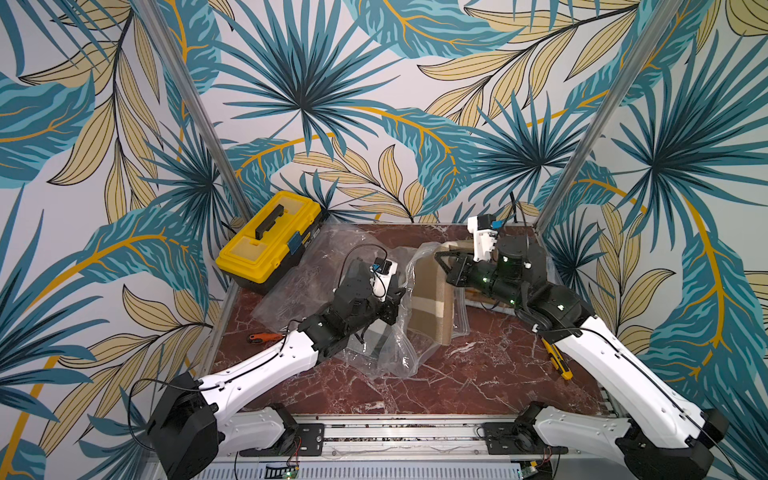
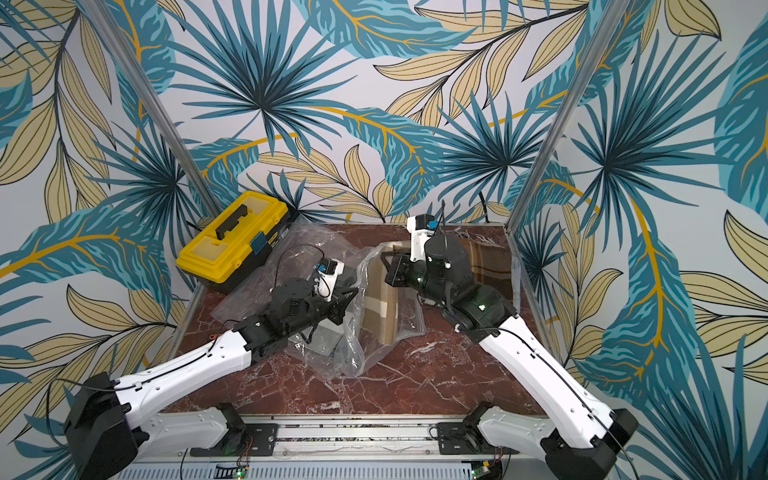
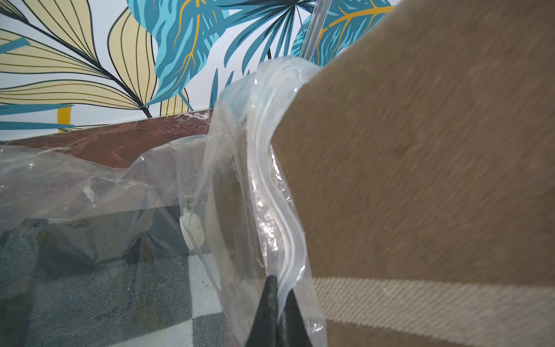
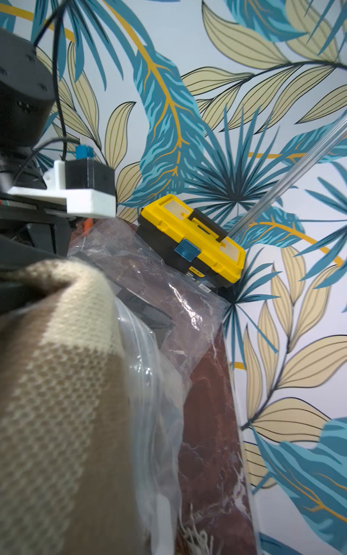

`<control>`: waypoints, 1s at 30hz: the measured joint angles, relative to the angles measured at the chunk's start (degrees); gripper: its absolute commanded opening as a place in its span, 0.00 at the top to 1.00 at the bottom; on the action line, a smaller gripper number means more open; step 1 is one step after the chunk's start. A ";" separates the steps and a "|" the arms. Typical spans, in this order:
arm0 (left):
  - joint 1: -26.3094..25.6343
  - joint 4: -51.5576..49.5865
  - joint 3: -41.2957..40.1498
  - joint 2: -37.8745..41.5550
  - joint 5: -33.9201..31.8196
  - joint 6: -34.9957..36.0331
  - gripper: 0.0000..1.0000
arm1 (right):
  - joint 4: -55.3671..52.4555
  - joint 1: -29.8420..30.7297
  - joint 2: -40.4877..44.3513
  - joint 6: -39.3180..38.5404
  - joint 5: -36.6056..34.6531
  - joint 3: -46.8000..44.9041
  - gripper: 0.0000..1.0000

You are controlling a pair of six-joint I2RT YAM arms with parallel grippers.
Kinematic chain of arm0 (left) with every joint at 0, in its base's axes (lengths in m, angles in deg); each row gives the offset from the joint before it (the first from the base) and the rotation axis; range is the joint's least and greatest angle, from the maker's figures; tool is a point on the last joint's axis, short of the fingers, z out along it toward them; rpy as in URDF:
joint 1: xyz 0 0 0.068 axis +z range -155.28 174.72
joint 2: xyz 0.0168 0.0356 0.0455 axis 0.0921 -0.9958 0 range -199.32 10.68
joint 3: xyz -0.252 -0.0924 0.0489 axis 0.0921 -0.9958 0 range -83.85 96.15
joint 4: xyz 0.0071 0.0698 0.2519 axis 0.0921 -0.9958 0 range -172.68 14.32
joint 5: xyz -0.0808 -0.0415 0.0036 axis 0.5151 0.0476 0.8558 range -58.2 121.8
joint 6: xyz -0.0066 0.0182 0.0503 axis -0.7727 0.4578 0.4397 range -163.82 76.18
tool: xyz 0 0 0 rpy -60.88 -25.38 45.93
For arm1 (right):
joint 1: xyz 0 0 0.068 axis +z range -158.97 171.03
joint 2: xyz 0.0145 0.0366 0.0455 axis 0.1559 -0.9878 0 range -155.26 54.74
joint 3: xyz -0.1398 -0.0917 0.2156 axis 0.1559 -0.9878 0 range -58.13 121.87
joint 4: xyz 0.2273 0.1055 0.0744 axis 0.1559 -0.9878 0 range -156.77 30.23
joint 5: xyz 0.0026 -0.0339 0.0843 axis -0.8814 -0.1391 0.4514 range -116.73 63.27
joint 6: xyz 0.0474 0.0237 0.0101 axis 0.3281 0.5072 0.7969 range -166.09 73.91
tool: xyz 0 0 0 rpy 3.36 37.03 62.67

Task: Take the blanket out of the vacuum bag
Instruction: Take out the blanket from the vacuum bag.

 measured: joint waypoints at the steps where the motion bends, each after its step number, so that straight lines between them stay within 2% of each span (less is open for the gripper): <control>1: 0.00 0.15 0.00 -0.13 0.09 -0.17 1.00 | -0.94 0.00 0.63 -0.98 -1.22 1.16 1.00; 18: 0.00 1.05 -0.94 -0.28 0.66 -0.79 1.00 | -11.76 -1.57 4.76 -18.86 -24.63 10.34 1.00; 23: 0.00 1.49 -1.70 -0.28 0.81 -1.31 1.00 | -12.02 -1.70 4.26 -23.93 -30.01 13.94 1.00; 30: 0.00 1.73 -2.08 -0.28 0.85 -1.77 1.00 | -10.29 -2.40 3.43 -30.86 -38.23 14.45 1.00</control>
